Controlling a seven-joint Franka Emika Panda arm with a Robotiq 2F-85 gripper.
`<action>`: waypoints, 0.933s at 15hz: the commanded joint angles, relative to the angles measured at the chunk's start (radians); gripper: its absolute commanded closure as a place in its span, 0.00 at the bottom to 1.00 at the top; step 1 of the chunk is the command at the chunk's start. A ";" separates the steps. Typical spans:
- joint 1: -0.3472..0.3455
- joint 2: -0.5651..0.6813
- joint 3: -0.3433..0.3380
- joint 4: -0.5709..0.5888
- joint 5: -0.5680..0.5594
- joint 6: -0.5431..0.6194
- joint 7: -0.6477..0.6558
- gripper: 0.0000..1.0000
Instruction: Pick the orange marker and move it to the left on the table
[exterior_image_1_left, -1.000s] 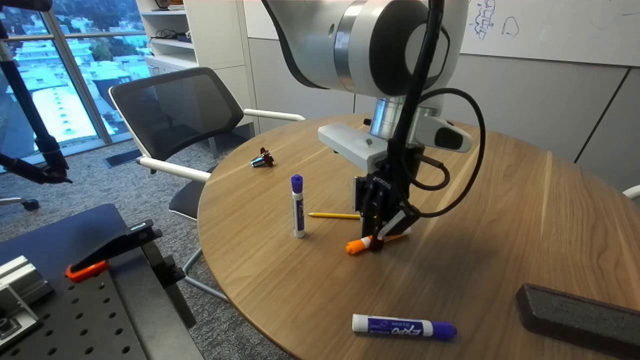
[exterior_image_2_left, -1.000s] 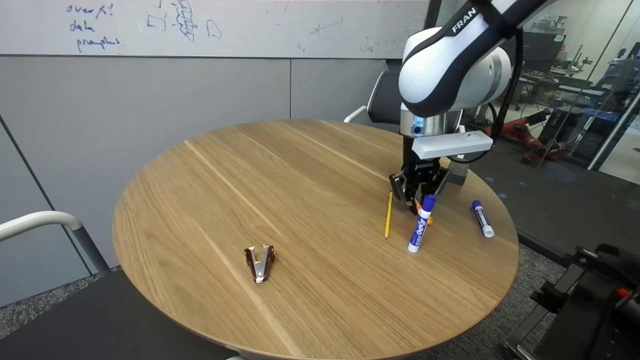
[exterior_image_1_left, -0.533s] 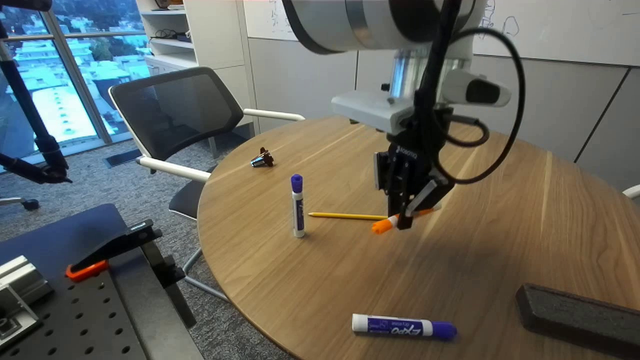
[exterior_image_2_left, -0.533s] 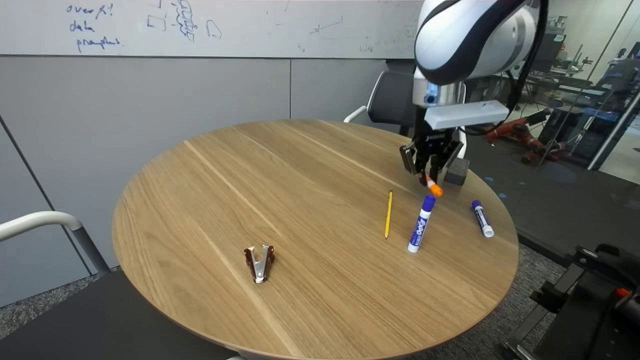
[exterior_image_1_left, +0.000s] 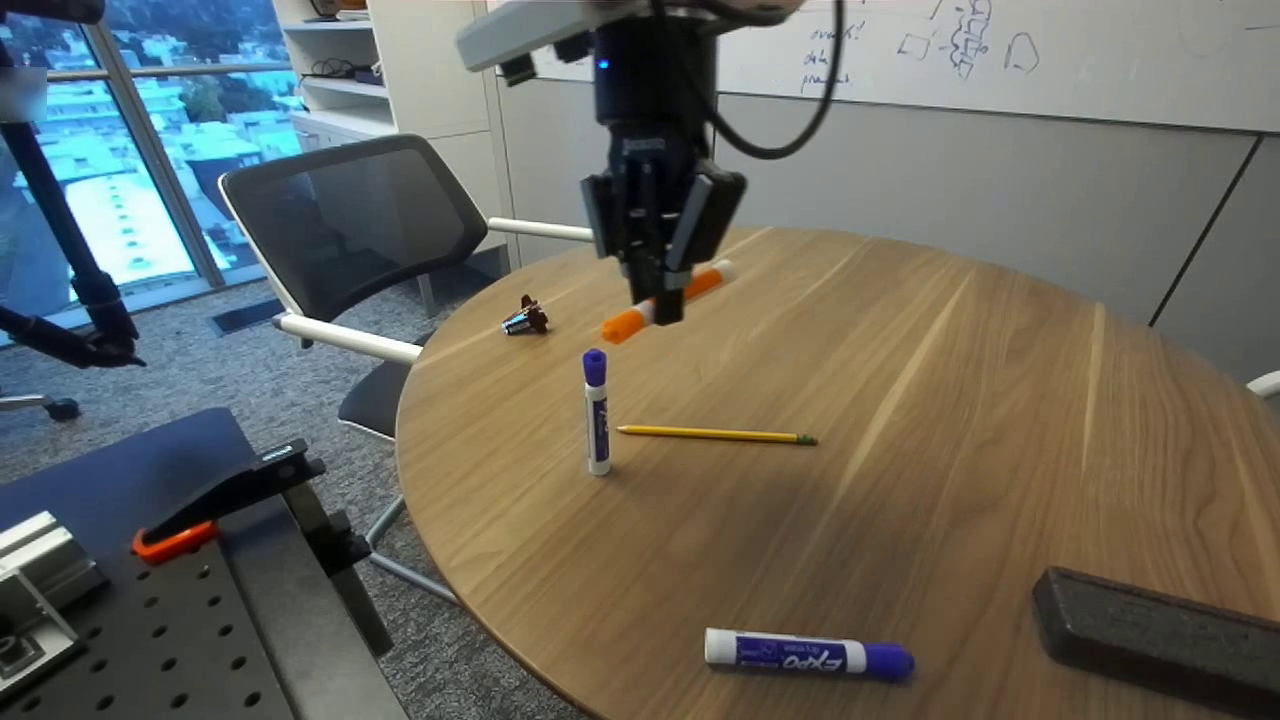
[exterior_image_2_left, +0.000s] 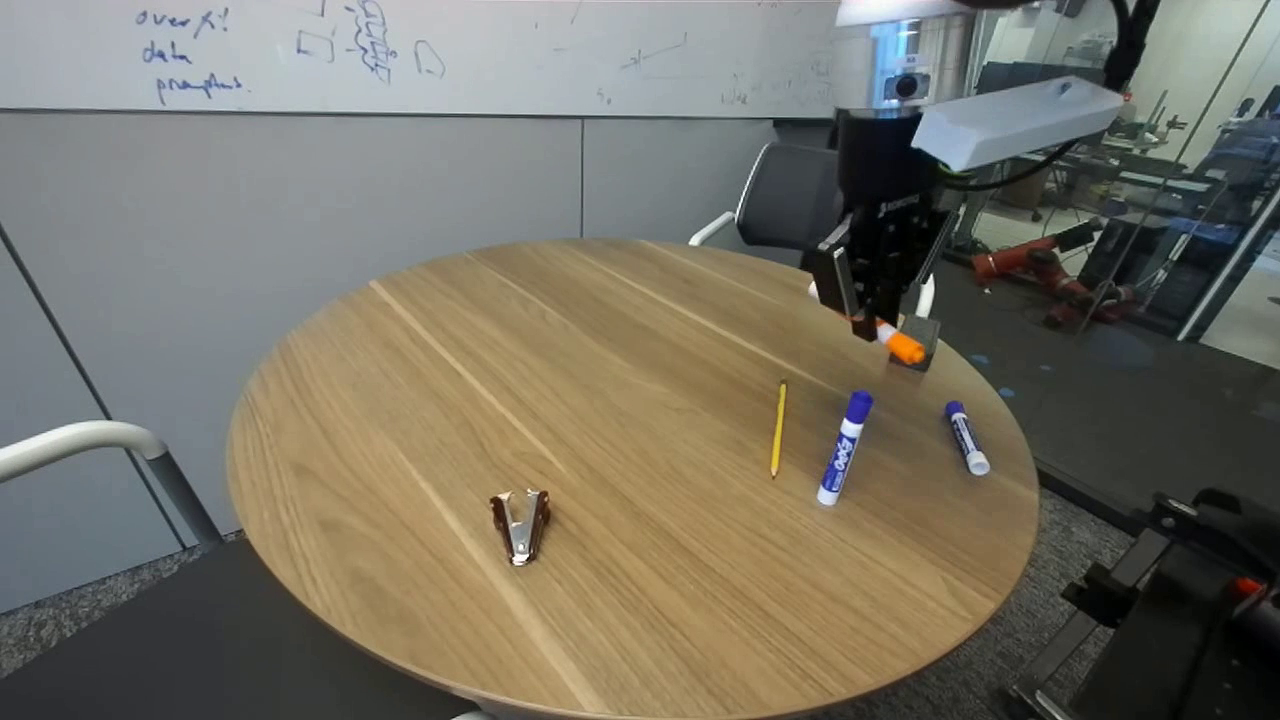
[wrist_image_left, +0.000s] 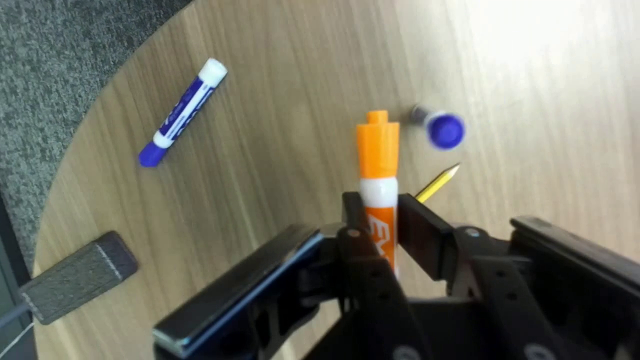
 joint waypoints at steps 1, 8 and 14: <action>0.098 -0.093 0.054 -0.159 -0.110 0.040 0.092 0.94; 0.298 0.148 0.101 -0.026 -0.320 0.073 0.371 0.94; 0.272 0.376 0.092 0.328 -0.237 -0.065 0.235 0.94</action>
